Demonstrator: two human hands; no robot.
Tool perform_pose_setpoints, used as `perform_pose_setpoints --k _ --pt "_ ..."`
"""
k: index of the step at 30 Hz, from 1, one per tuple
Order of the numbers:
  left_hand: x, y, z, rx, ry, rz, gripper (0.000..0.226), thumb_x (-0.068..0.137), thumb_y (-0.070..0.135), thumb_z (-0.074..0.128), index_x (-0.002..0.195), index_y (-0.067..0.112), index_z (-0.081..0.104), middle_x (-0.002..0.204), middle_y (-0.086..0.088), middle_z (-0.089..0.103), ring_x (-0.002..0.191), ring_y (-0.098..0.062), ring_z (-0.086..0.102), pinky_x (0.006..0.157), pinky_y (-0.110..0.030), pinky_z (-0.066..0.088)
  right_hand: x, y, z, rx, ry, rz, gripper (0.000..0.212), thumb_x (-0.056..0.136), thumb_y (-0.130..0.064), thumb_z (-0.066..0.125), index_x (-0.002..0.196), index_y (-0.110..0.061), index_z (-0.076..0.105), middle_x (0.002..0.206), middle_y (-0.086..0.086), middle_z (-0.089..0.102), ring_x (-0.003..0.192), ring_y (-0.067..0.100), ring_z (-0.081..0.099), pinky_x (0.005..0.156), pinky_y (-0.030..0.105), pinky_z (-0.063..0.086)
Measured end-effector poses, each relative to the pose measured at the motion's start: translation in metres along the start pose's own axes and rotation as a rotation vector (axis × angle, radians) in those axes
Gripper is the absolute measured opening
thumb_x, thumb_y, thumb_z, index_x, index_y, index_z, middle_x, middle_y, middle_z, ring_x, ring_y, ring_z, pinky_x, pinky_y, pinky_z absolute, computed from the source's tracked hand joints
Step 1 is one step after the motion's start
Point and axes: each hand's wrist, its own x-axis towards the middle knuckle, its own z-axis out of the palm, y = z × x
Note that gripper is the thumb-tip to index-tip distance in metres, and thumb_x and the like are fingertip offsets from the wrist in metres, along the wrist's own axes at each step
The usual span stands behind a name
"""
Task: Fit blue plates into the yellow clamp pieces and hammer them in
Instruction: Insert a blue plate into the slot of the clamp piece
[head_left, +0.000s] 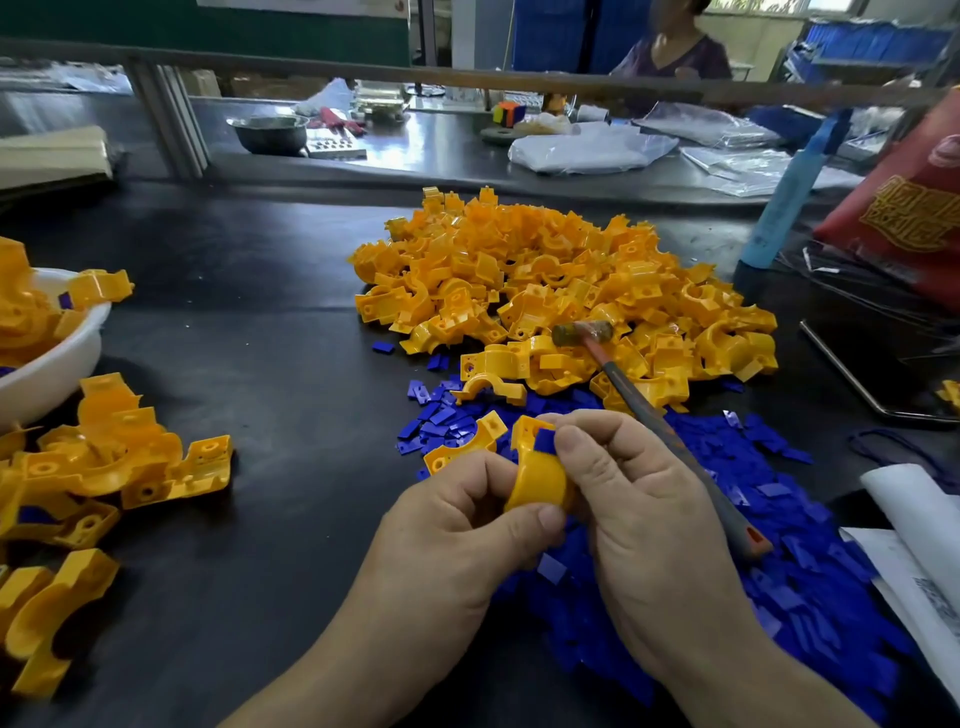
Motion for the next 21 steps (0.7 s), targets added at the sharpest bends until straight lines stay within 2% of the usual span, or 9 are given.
perform_pose_setpoints --k 3,6,8,11,14,18,21 --pt "-0.001 -0.001 0.002 0.059 0.01 0.027 0.032 0.063 0.053 0.081 0.086 0.032 0.073 0.084 -0.003 0.073 0.081 -0.021 0.069 0.075 -0.035 0.059 0.003 0.0 -0.003 0.061 -0.005 0.065 0.025 0.076 -0.048 0.066 0.094 -0.031 0.07 0.09 0.0 0.068 0.088 0.021 0.064 0.078 0.04 0.053" --pt "-0.002 -0.001 0.001 0.1 -0.023 0.047 0.028 0.068 0.051 0.078 0.088 0.033 0.072 0.085 -0.001 0.072 0.084 -0.023 0.068 0.077 -0.037 0.059 0.005 -0.001 -0.005 0.194 -0.024 0.146 0.025 0.069 -0.039 0.07 0.091 -0.028 0.071 0.093 0.004 0.069 0.09 0.023 0.065 0.077 0.038 0.053" --pt "-0.003 0.001 0.001 0.147 -0.055 0.077 0.021 0.075 0.046 0.076 0.09 0.032 0.071 0.085 0.0 0.071 0.083 -0.021 0.067 0.076 -0.034 0.058 0.005 -0.002 -0.005 0.29 -0.032 0.207 0.028 0.064 -0.034 0.073 0.091 -0.026 0.072 0.095 0.007 0.07 0.088 0.021 0.068 0.072 0.035 0.054" --pt "-0.004 0.003 0.001 0.191 -0.057 0.098 0.02 0.077 0.047 0.076 0.09 0.032 0.071 0.084 0.004 0.072 0.078 -0.013 0.066 0.072 -0.025 0.057 0.006 -0.004 -0.007 0.372 -0.068 0.285 0.026 0.067 -0.028 0.072 0.092 -0.022 0.073 0.094 0.007 0.071 0.083 0.018 0.069 0.067 0.031 0.055" --pt "-0.005 0.005 0.003 0.253 -0.035 0.111 0.026 0.07 0.054 0.067 0.088 0.035 0.07 0.081 0.007 0.071 0.074 -0.009 0.065 0.069 -0.019 0.054 0.007 -0.004 -0.009 0.292 -0.082 0.281 0.023 0.07 -0.029 0.069 0.092 -0.023 0.074 0.093 0.006 0.071 0.085 0.019 0.067 0.07 0.03 0.053" --pt "-0.003 0.007 0.001 0.302 0.128 0.122 0.04 0.071 0.07 0.051 0.078 0.034 0.068 0.069 0.007 0.066 0.062 -0.002 0.059 0.057 -0.012 0.046 0.003 -0.006 -0.01 0.082 -0.091 0.135 0.025 0.073 -0.036 0.067 0.096 -0.029 0.073 0.093 0.003 0.072 0.086 0.017 0.068 0.072 0.028 0.054" --pt "0.002 0.007 -0.004 0.22 0.156 0.032 0.036 0.067 0.071 0.05 0.084 0.043 0.067 0.077 0.012 0.07 0.068 -0.001 0.065 0.059 -0.013 0.049 -0.001 -0.011 -0.007 -0.071 -0.127 0.032 0.023 0.073 -0.038 0.064 0.095 -0.037 0.071 0.093 -0.005 0.073 0.088 0.013 0.069 0.071 0.025 0.057"
